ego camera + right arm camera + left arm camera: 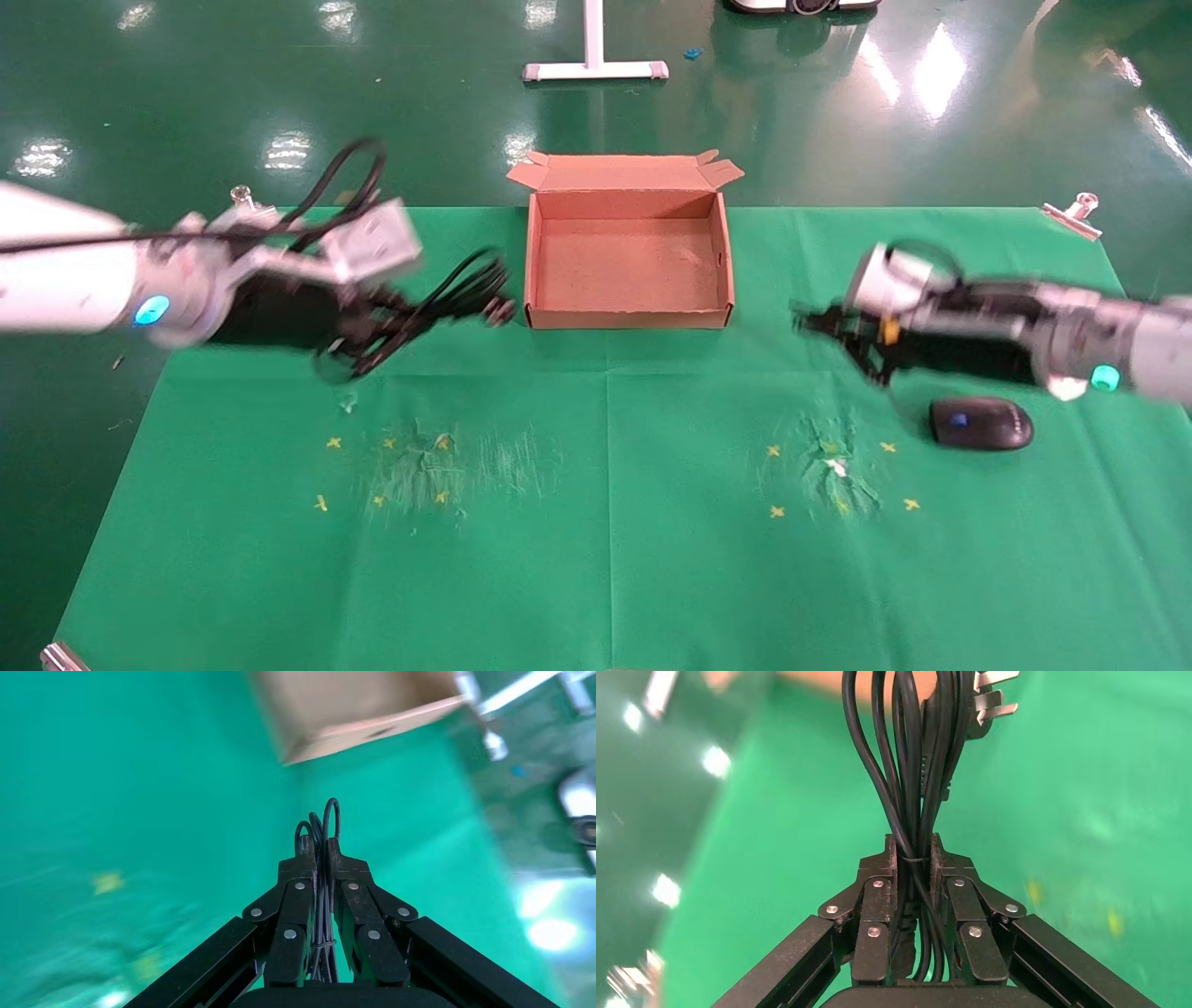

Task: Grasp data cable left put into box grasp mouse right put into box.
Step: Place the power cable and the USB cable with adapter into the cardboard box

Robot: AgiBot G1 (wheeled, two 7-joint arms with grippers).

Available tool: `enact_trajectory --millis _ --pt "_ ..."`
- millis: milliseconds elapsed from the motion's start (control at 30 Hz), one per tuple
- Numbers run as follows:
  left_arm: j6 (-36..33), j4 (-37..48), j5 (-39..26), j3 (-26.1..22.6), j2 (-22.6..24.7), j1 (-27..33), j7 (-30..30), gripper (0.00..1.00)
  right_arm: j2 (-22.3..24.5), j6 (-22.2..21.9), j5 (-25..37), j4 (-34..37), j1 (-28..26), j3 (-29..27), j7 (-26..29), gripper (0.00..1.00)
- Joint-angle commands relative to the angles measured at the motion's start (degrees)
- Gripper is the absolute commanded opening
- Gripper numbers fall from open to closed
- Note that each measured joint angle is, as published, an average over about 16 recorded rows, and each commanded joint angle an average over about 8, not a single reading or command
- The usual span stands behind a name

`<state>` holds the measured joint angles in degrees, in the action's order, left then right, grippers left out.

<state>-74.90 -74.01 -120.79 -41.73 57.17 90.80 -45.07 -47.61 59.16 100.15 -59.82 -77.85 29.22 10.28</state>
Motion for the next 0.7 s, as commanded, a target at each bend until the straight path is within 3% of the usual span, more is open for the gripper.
enact_trajectory --millis 33,300,467,500,700 --pt "0.5 -0.1 -0.2 0.2 1.5 1.7 0.2 0.00 -0.3 -0.7 0.1 1.2 -1.8 -0.6 0.4 0.00" --pt "16.9 17.6 -6.3 -4.4 17.6 3.2 10.1 0.00 1.1 -0.7 -1.2 2.7 -7.7 -2.9 0.0 0.00" --pt "25.6 25.1 -2.6 -9.9 21.3 4.0 16.7 0.00 3.1 -0.4 -2.0 3.7 -10.2 -4.3 -0.9 0.00" --pt "26.9 25.8 -1.4 -11.3 21.4 4.1 17.5 0.06 3.4 -0.4 -2.2 4.0 -10.6 -4.5 -1.1 0.00" --pt "31.4 28.7 4.7 -19.0 21.5 6.1 18.8 0.82 3.9 -0.3 -2.8 6.6 -12.6 -5.3 -2.2 0.00"
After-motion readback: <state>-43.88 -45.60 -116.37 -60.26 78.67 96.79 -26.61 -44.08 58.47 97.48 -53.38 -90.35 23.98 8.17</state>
